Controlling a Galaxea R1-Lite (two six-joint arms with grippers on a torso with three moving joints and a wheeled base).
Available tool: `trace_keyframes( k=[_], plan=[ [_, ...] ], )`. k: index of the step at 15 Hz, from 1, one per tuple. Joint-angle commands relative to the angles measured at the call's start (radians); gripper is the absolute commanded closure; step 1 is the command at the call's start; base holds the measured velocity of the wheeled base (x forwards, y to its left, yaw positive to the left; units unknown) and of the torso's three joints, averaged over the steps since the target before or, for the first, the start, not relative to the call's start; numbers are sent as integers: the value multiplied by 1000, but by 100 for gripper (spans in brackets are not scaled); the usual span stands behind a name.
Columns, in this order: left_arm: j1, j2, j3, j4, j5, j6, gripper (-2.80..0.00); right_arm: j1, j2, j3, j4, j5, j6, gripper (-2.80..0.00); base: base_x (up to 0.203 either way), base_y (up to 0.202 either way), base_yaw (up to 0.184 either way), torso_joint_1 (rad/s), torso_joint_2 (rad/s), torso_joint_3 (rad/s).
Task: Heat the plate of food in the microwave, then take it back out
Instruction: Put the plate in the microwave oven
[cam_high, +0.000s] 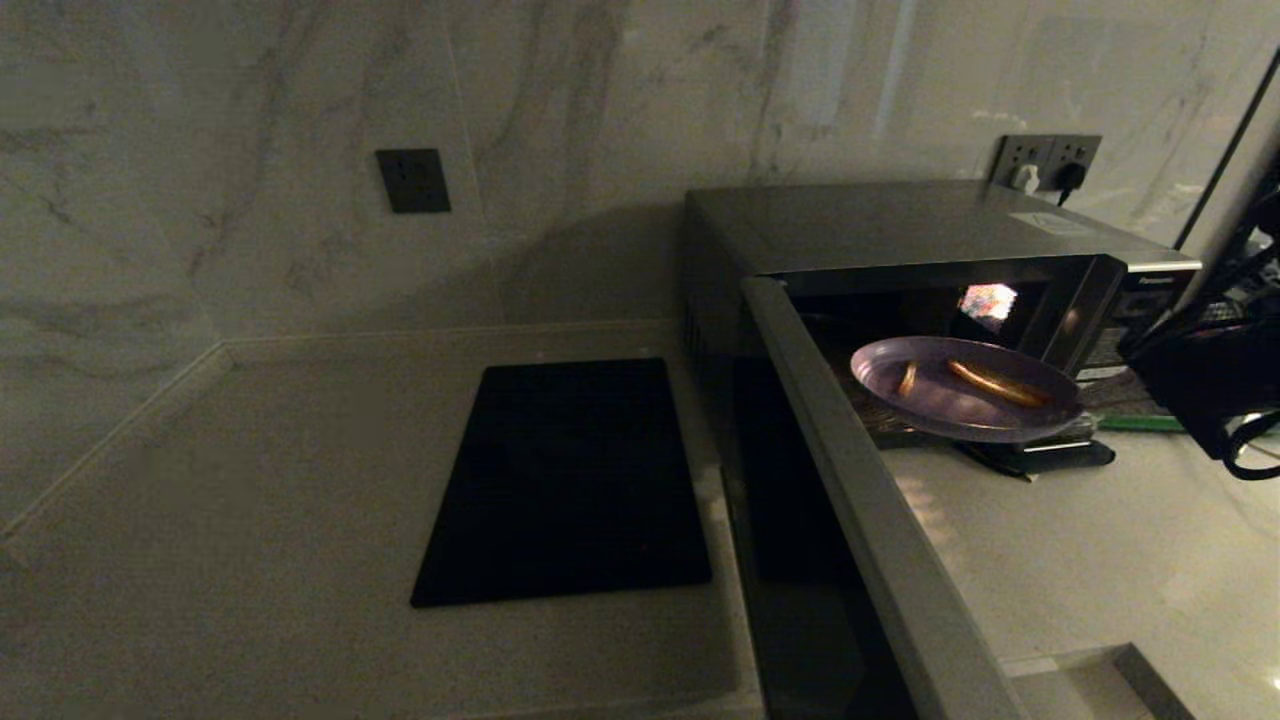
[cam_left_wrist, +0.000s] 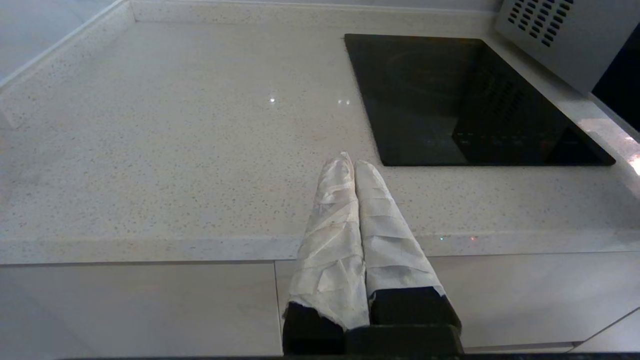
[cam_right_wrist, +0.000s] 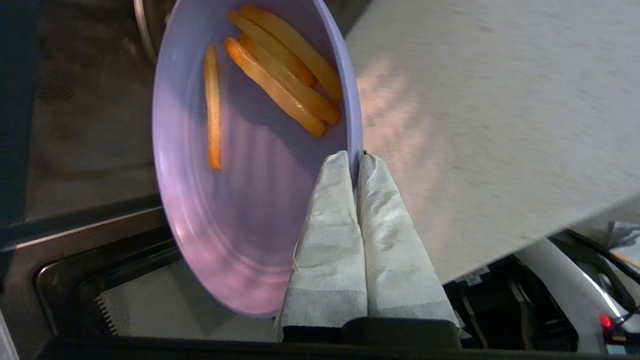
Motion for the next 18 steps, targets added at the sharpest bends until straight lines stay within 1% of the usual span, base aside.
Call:
trace_keyframes(
  k=[1, 11, 18],
  plan=[
    [0, 2, 0, 0, 1, -1, 0, 28, 62, -37, 1, 1, 4, 0, 0, 0, 0, 0, 0, 0],
    [0, 2, 0, 0, 1, -1, 0, 54, 317, -315, 0, 6, 0, 0, 0, 0, 0, 0, 0, 0],
    [0, 1, 0, 0, 1, -1, 0, 99, 500, -494, 1, 17, -5, 0, 0, 0, 0, 0, 0, 0]
  ],
)
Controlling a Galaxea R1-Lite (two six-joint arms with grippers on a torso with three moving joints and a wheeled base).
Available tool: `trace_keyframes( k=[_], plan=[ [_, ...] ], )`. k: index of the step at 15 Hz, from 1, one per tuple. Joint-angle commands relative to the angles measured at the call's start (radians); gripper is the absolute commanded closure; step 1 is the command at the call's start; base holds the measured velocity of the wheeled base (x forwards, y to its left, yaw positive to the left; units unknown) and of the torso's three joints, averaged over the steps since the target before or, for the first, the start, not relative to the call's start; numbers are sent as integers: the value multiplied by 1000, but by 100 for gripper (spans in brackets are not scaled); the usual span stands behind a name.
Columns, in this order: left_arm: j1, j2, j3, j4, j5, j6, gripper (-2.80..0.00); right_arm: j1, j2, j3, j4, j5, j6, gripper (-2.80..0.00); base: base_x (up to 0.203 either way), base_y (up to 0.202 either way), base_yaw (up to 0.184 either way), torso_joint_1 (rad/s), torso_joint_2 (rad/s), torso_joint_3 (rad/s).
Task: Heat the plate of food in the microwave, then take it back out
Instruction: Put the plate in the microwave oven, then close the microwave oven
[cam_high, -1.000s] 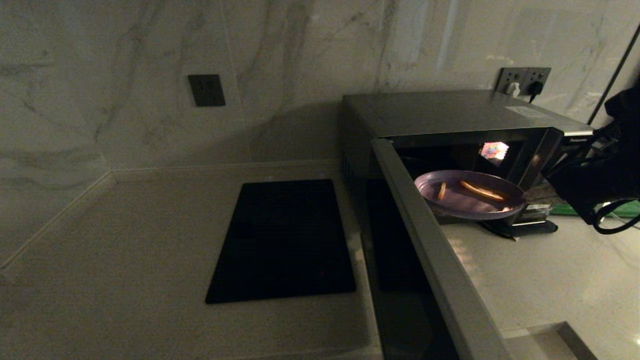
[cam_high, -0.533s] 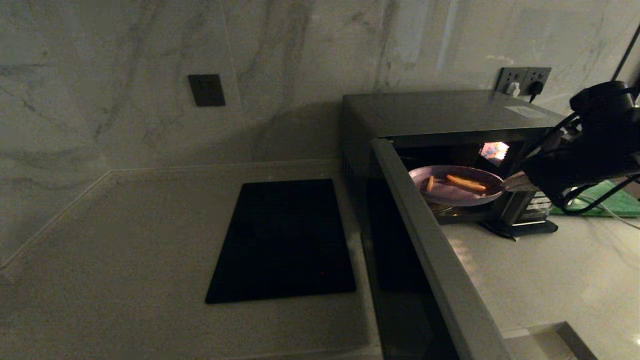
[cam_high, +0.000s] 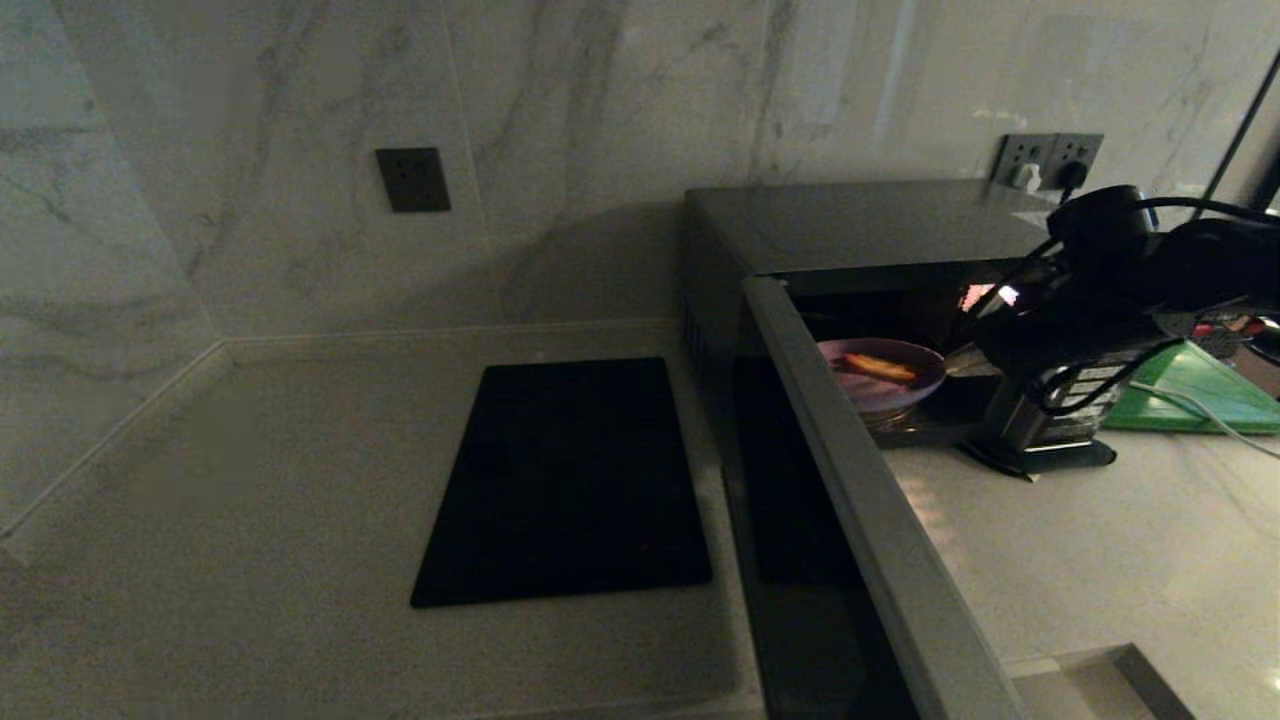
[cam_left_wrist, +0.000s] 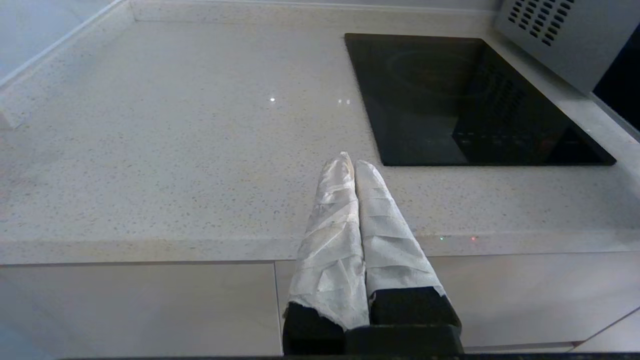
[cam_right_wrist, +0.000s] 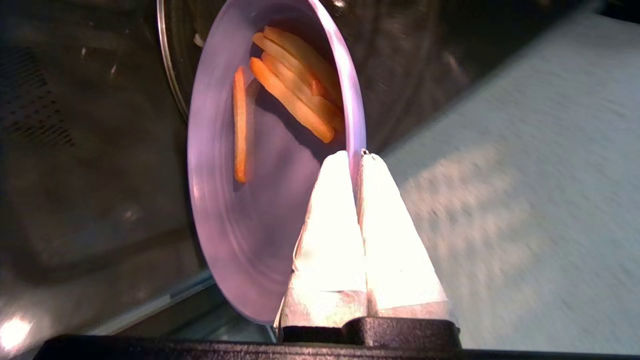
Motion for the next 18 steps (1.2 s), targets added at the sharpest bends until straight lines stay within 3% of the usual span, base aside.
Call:
trace_keyframes(
  k=[1, 12, 16, 18],
  plan=[
    [0, 1, 0, -1, 0, 0, 0, 10, 82, -52, 3, 1, 2, 0, 0, 0, 0, 0, 0, 0],
    [0, 2, 0, -1, 0, 0, 0, 13, 123, -77, 4, -2, 0, 0, 0, 0, 0, 0, 0, 0],
    [0, 2, 0, -1, 0, 0, 0, 14, 63, -33, 47, -1, -6, 0, 0, 0, 0, 0, 0, 0],
    [0, 2, 0, -1, 0, 0, 0, 14, 5, 35, 73, -3, -55, 0, 0, 0, 0, 0, 0, 0]
  ],
)
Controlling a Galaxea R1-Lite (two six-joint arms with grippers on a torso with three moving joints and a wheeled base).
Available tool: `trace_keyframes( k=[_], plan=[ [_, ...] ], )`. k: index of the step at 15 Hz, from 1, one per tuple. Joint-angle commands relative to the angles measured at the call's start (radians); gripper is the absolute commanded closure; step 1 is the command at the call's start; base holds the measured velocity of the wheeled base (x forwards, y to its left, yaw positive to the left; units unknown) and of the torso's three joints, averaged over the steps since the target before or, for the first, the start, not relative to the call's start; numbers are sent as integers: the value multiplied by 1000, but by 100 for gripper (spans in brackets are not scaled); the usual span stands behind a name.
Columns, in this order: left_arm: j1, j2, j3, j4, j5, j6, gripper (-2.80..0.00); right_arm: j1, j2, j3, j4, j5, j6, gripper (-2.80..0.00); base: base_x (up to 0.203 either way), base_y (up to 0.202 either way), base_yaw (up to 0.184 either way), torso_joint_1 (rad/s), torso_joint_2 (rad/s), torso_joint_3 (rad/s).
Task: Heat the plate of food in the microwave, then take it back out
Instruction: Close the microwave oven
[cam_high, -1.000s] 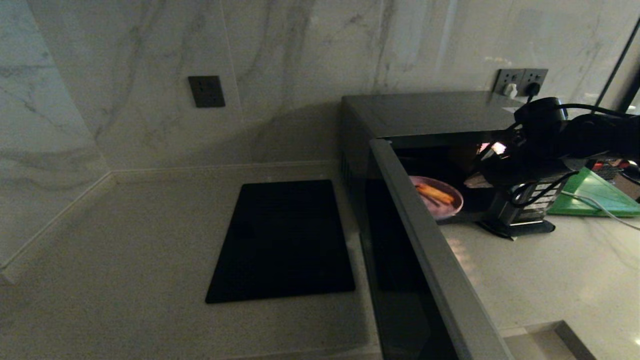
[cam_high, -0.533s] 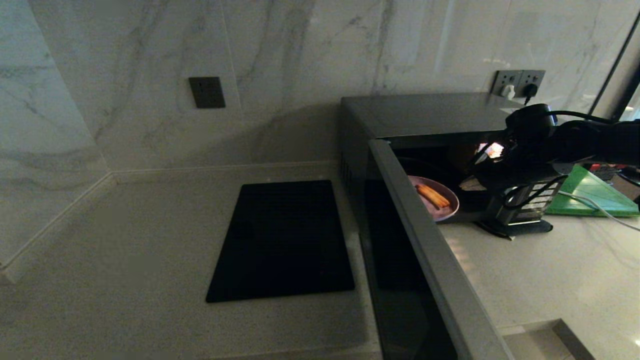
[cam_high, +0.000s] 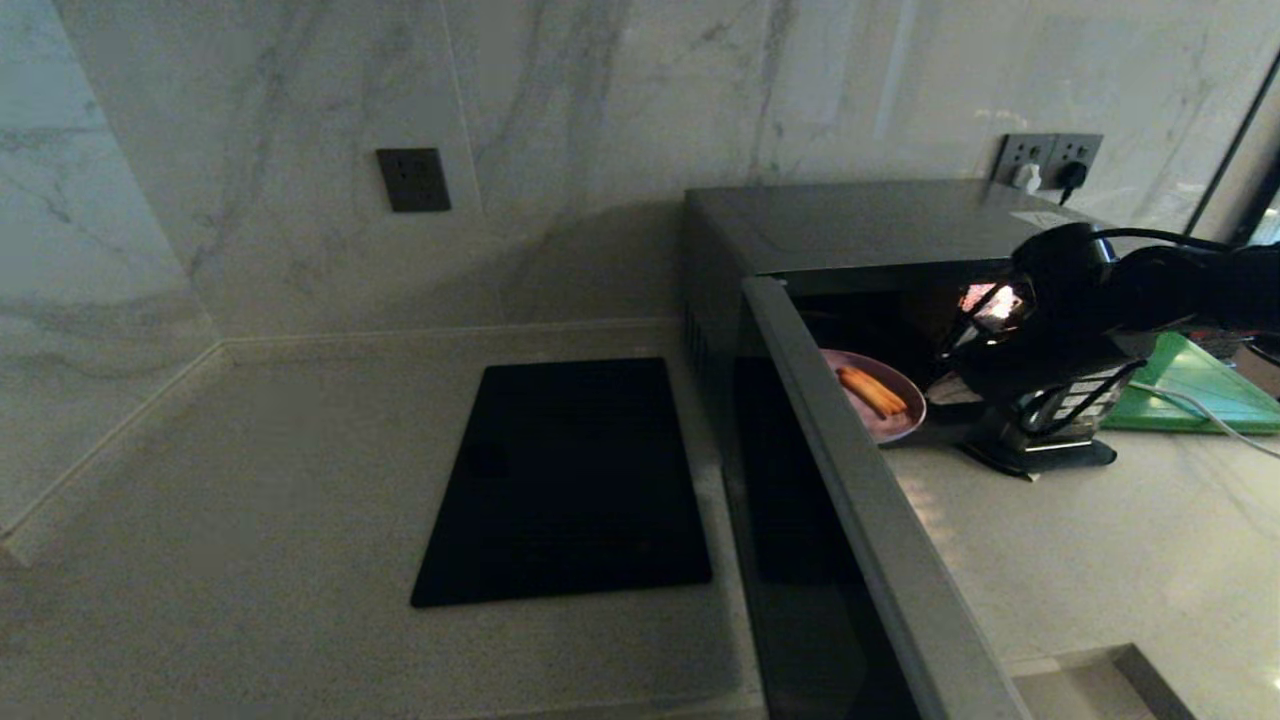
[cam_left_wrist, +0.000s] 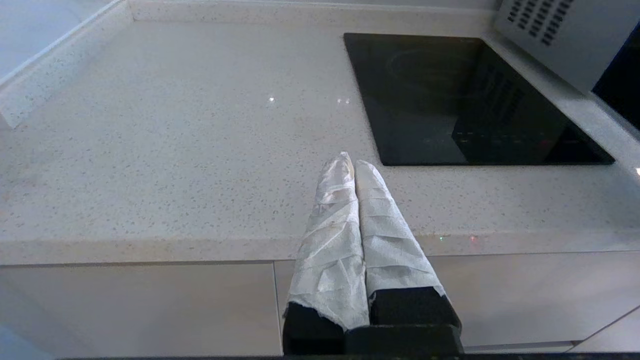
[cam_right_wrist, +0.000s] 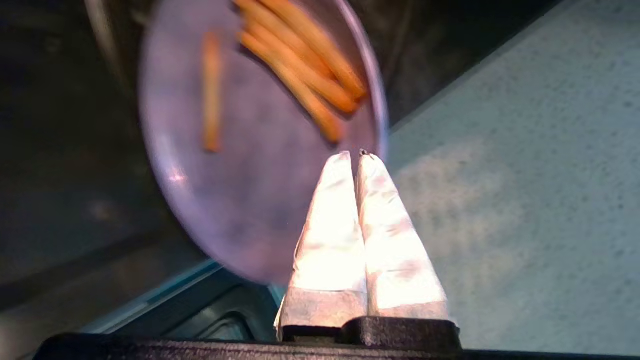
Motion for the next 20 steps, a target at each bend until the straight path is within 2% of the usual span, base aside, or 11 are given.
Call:
trace_keyframes(
  k=[1, 4, 10, 12, 13, 15, 17, 20],
  plan=[
    [0, 2, 0, 0, 1, 0, 0, 0, -96, 70, 28, -2, -35, 0, 0, 0, 0, 0, 0, 0],
    [0, 0, 0, 0, 1, 0, 0, -1, -238, 161, 48, -32, -56, 0, 0, 0, 0, 0, 0, 0],
    [0, 0, 0, 0, 1, 0, 0, 37, -594, 350, 53, -169, -136, 0, 0, 0, 0, 0, 0, 0],
    [0, 0, 0, 0, 1, 0, 0, 62, -699, 391, 57, -223, -210, 0, 0, 0, 0, 0, 0, 0],
    [0, 2, 0, 0, 1, 0, 0, 81, -744, 401, 82, -252, -289, 0, 0, 0, 0, 0, 0, 0],
    [0, 2, 0, 0, 1, 0, 0, 123, -787, 358, 219, -275, -401, 0, 0, 0, 0, 0, 0, 0],
    [0, 2, 0, 0, 1, 0, 0, 186, -802, 245, 353, -278, -434, 0, 0, 0, 0, 0, 0, 0],
    [0, 2, 0, 0, 1, 0, 0, 301, -805, 133, 473, -286, -491, 0, 0, 0, 0, 0, 0, 0]
  ],
)
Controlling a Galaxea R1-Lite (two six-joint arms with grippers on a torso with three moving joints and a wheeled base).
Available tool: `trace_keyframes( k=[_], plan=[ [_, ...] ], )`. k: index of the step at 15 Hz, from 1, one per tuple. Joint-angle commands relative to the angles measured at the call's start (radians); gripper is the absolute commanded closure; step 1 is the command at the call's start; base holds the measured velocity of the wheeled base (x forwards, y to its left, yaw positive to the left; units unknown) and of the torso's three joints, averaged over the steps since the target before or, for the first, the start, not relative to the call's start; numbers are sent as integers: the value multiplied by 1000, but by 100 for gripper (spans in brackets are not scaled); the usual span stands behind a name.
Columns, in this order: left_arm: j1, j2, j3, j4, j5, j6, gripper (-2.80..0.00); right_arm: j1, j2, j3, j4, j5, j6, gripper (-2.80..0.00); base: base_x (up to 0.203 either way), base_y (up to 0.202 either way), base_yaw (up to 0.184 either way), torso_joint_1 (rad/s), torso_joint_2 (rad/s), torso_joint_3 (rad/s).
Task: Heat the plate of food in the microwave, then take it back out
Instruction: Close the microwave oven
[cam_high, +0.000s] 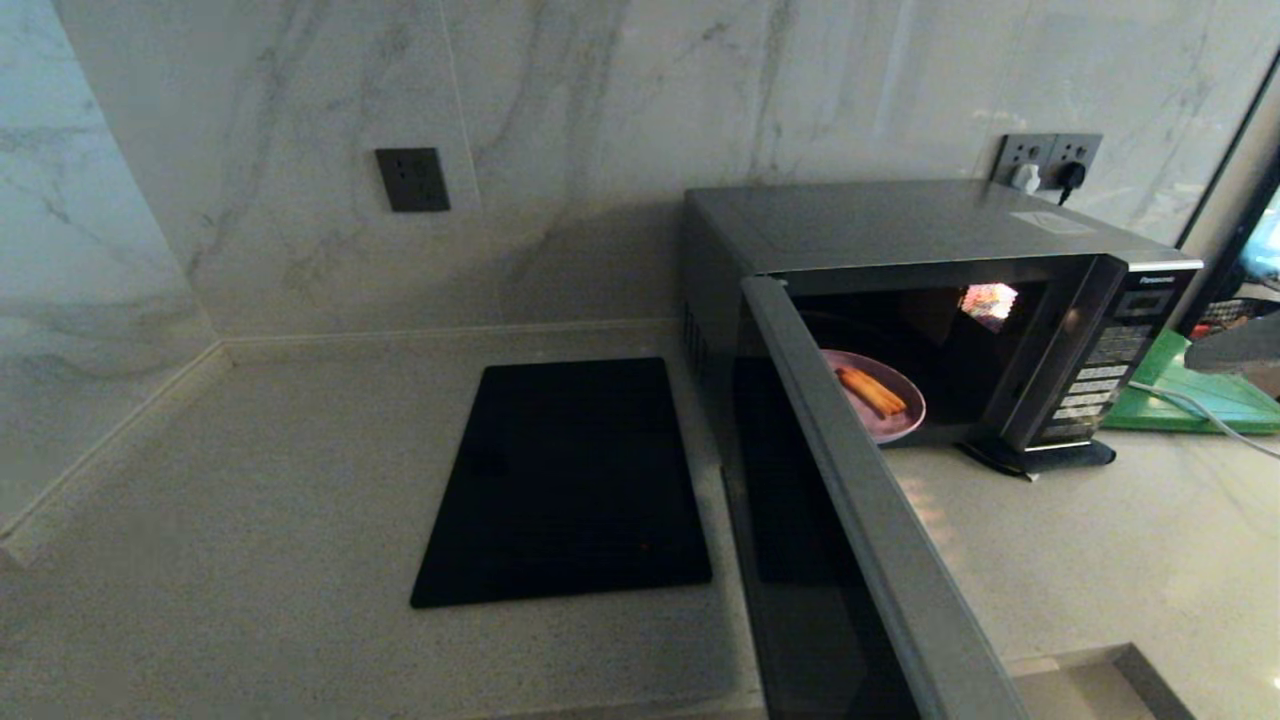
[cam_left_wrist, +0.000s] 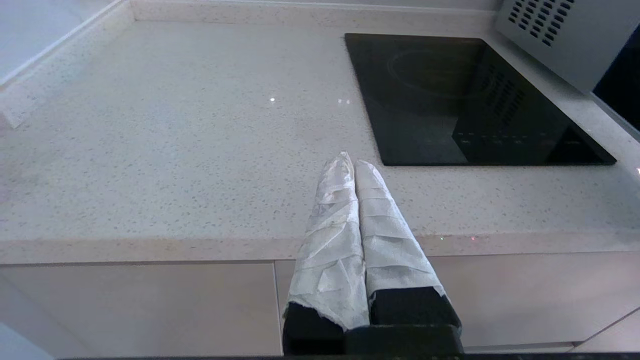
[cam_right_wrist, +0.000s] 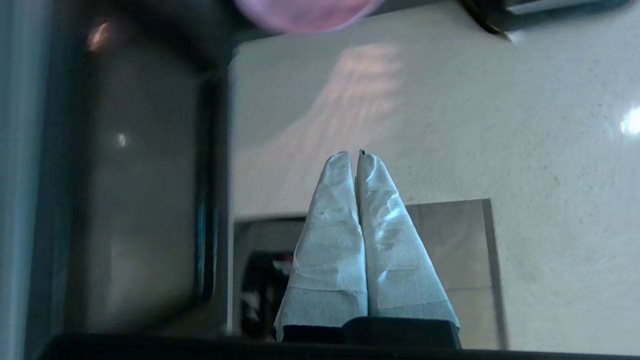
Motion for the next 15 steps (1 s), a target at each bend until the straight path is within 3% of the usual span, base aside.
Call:
trace_keyframes(
  k=[1, 5, 9, 15],
  plan=[
    [0, 2, 0, -1, 0, -1, 0, 104, -10, -111, 94, 5, -16, 0, 0, 0, 0, 0, 0, 0],
    [0, 2, 0, -1, 0, -1, 0, 302, 51, -329, 253, 133, 16, 0, 0, 0, 0, 0, 0, 0],
    [0, 2, 0, -1, 0, -1, 0, 350, 113, -337, 250, 408, 30, 0, 0, 0, 0, 0, 0, 0],
    [0, 2, 0, -1, 0, -1, 0, 488, 191, -337, 250, 566, 26, 0, 0, 0, 0, 0, 0, 0]
  ],
)
